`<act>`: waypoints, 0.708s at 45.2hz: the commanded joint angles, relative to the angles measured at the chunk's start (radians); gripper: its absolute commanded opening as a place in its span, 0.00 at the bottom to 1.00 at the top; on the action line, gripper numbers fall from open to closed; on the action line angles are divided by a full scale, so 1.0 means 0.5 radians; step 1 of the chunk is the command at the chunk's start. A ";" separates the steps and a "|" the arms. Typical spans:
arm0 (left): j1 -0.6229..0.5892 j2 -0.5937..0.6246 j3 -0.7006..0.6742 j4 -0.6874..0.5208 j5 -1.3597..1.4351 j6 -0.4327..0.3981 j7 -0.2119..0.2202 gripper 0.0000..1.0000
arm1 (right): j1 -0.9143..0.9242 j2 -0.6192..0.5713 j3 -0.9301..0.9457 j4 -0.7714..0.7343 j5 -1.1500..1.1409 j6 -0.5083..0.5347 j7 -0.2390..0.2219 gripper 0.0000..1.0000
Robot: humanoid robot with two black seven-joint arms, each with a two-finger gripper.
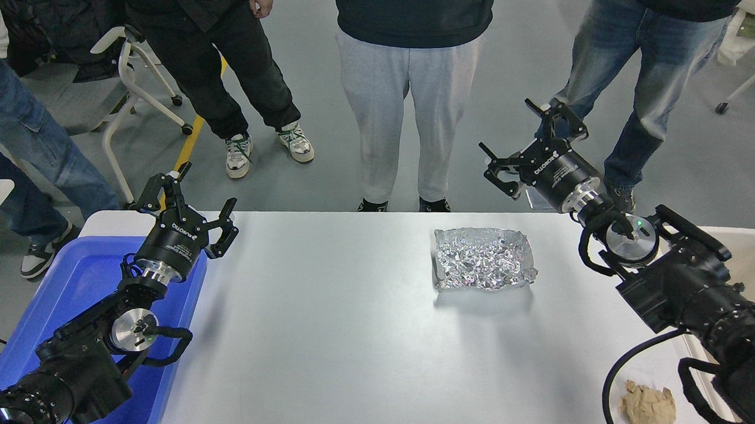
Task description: Tidy desktop
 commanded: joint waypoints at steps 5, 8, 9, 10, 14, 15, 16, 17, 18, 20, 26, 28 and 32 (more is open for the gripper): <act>0.000 -0.001 0.000 0.000 0.000 0.000 0.000 1.00 | -0.249 0.042 0.019 -0.009 -0.005 0.005 0.010 1.00; 0.000 -0.001 0.000 0.000 0.000 0.000 0.000 1.00 | -0.304 0.039 0.022 -0.028 -0.005 0.005 0.010 1.00; 0.000 -0.001 0.000 0.000 0.000 0.000 0.000 1.00 | -0.316 0.036 0.022 -0.040 -0.005 0.005 0.010 1.00; 0.000 -0.001 0.000 0.000 0.000 0.000 0.000 1.00 | -0.328 0.036 0.022 -0.055 -0.005 0.005 0.010 1.00; 0.000 -0.001 0.000 0.000 0.000 0.000 0.000 1.00 | -0.381 0.033 0.022 -0.098 -0.005 0.032 0.010 1.00; 0.000 -0.001 0.000 0.000 0.000 0.000 0.000 1.00 | -0.396 0.030 0.022 -0.104 -0.005 0.051 0.010 1.00; 0.000 -0.001 0.000 0.000 0.000 0.000 0.000 1.00 | -0.411 0.030 0.022 -0.114 -0.005 0.081 0.010 1.00; 0.000 -0.001 0.000 0.000 0.000 0.000 0.000 1.00 | -0.430 0.030 0.022 -0.117 -0.005 0.106 0.010 1.00; 0.000 -0.001 0.000 0.000 0.000 0.000 0.000 1.00 | -0.442 0.027 0.022 -0.123 -0.005 0.124 0.010 1.00; 0.000 -0.001 0.000 0.000 0.000 0.000 0.000 1.00 | -0.457 0.027 0.022 -0.132 -0.005 0.131 0.013 1.00; 0.000 -0.001 0.000 0.000 0.000 0.000 0.000 1.00 | -0.479 0.027 0.022 -0.175 -0.005 0.124 0.013 1.00; 0.000 0.002 0.000 0.000 0.000 0.000 0.000 1.00 | -0.479 0.027 0.025 -0.190 -0.005 0.124 0.013 1.00; 0.000 -0.001 0.000 0.000 0.000 0.000 0.000 1.00 | -0.479 0.021 0.025 -0.215 -0.002 0.121 0.013 1.00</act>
